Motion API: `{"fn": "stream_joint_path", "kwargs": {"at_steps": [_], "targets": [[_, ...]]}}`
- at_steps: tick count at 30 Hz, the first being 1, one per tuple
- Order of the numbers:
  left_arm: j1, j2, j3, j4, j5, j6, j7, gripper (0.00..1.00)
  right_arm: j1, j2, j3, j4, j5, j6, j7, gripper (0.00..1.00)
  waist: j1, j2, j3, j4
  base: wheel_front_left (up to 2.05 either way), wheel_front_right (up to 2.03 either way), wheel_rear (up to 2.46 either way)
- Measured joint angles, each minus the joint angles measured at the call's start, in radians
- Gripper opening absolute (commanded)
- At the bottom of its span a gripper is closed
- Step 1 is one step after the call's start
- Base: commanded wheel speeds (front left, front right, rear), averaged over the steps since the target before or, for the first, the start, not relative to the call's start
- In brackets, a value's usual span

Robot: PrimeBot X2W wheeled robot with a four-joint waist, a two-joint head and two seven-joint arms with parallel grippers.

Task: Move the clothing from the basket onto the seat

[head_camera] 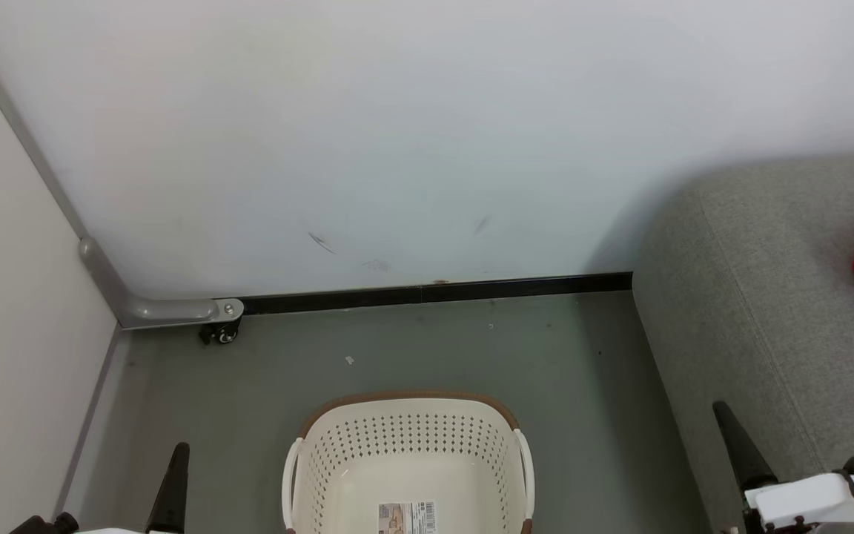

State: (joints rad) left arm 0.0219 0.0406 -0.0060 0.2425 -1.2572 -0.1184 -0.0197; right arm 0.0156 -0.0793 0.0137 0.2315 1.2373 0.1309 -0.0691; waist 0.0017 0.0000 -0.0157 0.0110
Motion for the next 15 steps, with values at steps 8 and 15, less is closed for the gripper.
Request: {"fn": "stream_joint_path", "kwargs": {"at_steps": [8, 15], "targets": [[-0.022, 0.002, 0.014, 0.007, -0.097, 0.000, 0.024, 0.00, -0.023, -0.012, -0.007, 0.003, 0.122, 0.000, 0.027, 0.00, -0.0007, 0.0000, 0.007, -0.003, 0.00, 0.00, 0.00], [-0.037, 0.005, 0.026, 0.014, -0.189, -0.004, 0.050, 0.00, -0.025, -0.016, -0.017, 0.007, 0.231, 0.000, 0.045, 0.00, -0.0010, 0.0000, 0.011, -0.006, 0.00, 0.00, 0.00]]}}
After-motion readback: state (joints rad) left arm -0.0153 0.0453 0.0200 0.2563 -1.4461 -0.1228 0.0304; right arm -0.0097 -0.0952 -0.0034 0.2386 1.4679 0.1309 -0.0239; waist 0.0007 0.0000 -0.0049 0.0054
